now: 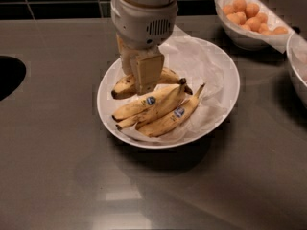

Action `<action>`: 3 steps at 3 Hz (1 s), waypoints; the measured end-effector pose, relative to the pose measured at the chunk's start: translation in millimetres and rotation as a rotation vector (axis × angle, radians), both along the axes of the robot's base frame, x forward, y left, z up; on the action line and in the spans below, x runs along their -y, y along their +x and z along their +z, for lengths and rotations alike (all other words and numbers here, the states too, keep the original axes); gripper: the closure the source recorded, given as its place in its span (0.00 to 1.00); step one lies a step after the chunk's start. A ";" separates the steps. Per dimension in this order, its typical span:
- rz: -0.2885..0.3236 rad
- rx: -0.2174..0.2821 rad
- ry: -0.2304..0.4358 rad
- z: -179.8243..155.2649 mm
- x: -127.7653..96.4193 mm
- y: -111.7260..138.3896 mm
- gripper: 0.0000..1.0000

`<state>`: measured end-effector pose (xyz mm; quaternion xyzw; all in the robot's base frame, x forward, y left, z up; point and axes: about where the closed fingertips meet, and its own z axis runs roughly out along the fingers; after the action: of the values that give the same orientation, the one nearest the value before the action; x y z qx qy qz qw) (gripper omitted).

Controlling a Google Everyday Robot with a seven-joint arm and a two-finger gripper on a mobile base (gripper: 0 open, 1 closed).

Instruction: Pick banana from white bowl

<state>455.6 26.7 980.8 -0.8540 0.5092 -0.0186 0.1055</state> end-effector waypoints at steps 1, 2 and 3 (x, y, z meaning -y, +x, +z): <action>-0.010 0.051 -0.012 19.5 -2.1 -6.7 1.00; -0.016 0.092 -0.014 35.3 -3.8 -10.5 1.00; -0.023 0.126 -0.014 47.3 -4.5 -11.5 1.00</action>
Offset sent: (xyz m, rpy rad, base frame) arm -0.0242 -0.0136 0.0368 -0.1024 -0.0528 -0.0320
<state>444.1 31.2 1028.2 -0.8460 0.5109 -0.0773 0.1313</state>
